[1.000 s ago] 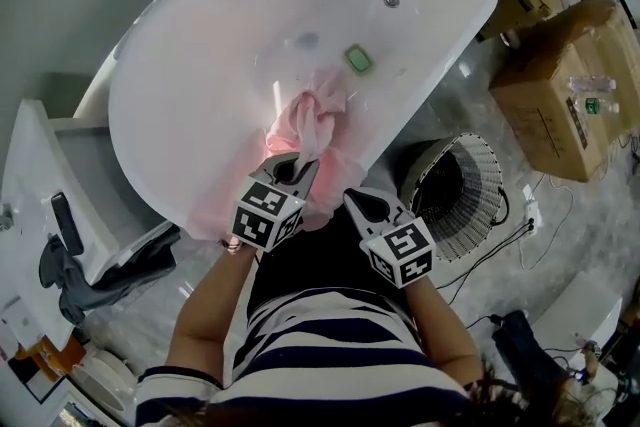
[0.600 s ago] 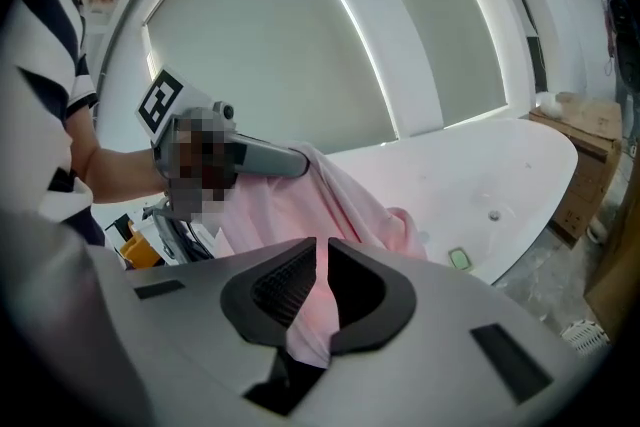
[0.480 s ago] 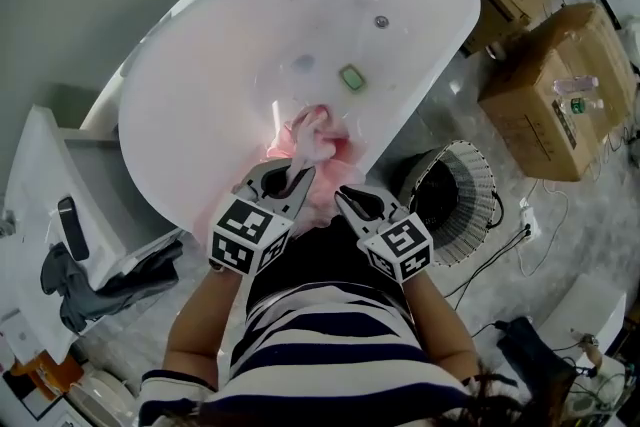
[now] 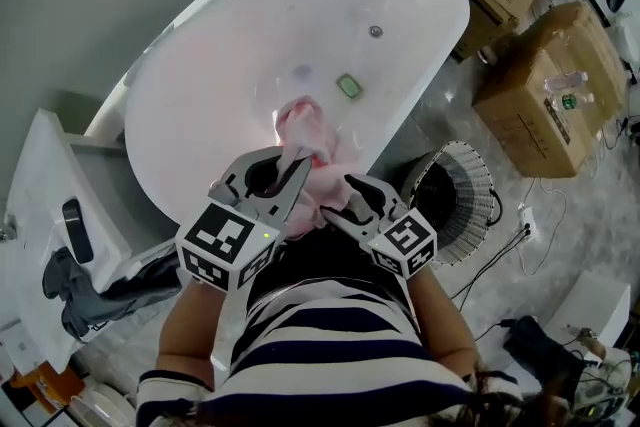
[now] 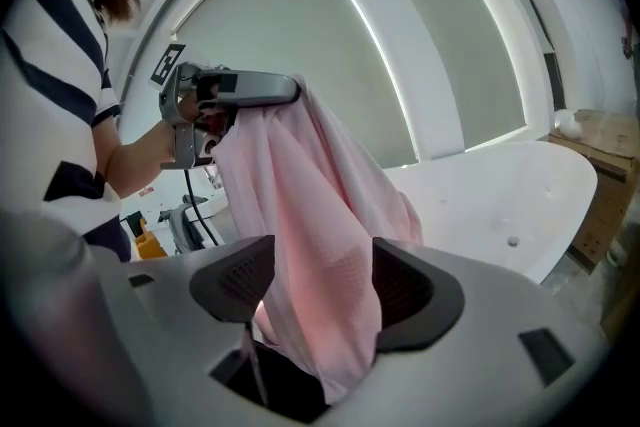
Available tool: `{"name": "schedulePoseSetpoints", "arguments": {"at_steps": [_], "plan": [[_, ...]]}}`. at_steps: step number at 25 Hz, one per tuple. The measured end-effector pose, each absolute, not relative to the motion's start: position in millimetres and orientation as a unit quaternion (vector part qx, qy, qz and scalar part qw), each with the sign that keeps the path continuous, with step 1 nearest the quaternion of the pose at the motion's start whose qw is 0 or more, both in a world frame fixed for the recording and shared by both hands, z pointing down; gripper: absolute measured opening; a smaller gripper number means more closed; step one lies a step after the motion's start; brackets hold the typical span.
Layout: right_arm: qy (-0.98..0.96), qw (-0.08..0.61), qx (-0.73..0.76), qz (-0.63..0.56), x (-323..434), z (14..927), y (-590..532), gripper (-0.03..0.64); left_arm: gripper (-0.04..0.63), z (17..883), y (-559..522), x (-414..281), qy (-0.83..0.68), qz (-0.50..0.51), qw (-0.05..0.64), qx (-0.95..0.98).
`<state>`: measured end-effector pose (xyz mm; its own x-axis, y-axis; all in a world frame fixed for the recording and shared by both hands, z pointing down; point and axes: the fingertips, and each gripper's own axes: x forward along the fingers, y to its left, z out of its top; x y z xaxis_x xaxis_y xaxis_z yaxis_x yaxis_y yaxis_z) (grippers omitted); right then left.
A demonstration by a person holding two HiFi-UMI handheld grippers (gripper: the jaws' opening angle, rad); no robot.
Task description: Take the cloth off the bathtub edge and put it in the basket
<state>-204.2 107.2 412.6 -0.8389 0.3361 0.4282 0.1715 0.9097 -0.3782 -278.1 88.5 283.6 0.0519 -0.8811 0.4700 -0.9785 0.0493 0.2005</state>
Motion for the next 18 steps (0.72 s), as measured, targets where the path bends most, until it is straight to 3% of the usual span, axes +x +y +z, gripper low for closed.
{"name": "schedulePoseSetpoints", "arguments": {"at_steps": [7,18], "plan": [[-0.951,0.258,-0.128,0.113,-208,412,109,0.359,0.029,235,94,-272,-0.669,0.096,0.208,0.707],[-0.952,0.270,-0.136,0.053,-237,420,121,0.370,0.029,159,118,-246,-0.625,0.071,0.171,0.758]]}}
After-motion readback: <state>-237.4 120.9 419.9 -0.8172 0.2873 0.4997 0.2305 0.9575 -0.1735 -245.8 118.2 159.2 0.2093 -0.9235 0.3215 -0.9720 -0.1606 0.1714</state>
